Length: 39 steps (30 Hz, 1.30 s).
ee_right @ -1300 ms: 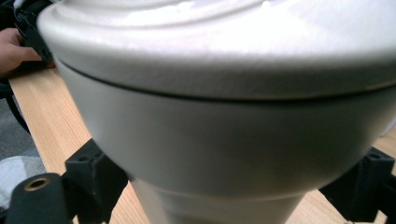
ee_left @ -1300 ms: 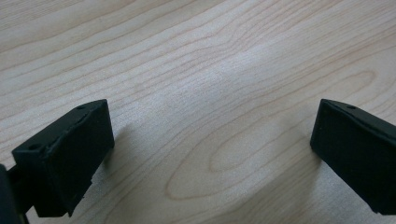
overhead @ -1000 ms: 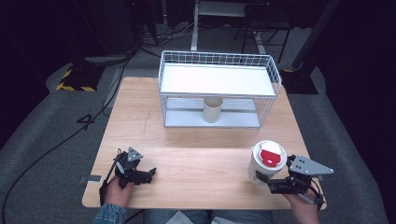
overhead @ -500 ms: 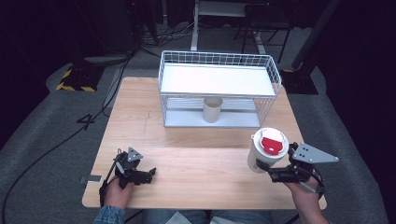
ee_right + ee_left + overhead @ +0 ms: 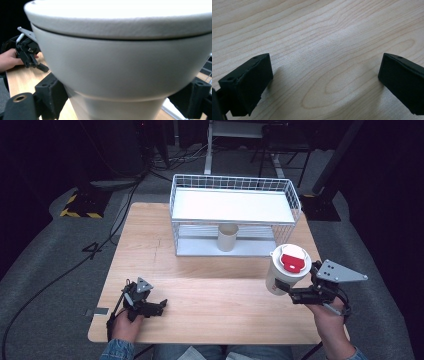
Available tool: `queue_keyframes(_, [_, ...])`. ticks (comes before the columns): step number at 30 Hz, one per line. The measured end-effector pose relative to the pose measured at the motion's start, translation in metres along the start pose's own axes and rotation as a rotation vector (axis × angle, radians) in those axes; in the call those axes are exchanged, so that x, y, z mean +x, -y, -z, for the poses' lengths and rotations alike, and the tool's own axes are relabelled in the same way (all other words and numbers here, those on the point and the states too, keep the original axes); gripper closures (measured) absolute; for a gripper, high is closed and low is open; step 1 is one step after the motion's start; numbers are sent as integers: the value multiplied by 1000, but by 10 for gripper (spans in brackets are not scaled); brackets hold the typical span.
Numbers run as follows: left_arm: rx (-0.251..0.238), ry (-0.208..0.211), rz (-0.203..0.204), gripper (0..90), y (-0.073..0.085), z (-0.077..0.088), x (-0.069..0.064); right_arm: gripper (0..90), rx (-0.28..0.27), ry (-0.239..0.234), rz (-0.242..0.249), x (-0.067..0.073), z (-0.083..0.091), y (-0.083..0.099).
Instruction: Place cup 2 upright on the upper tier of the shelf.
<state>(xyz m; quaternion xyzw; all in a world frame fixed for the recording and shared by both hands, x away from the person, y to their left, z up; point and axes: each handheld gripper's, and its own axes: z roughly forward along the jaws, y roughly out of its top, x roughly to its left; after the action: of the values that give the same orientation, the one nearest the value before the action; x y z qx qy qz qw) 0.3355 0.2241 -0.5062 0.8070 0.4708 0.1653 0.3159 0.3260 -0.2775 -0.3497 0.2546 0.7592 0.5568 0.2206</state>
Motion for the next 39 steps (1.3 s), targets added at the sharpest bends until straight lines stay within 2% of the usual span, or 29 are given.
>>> queue_keyframes(10, [0, -1, -1, 1, 0, 0, 0, 136, -6, 1, 19, -9, -10, -29])
queue_keyframes(26, [0, 0, 1, 1, 0, 0, 0, 136, -11, 14, 18, -24, -24, -64])
queue_keyframes(36, [0, -2, 0, 1, 0, 0, 0, 136, -28, 13, 20, -33, -41, -92])
queue_keyframes(39, [0, -2, 0, 1, 0, 0, 0, 136, -27, 17, 32, -37, -51, -102])
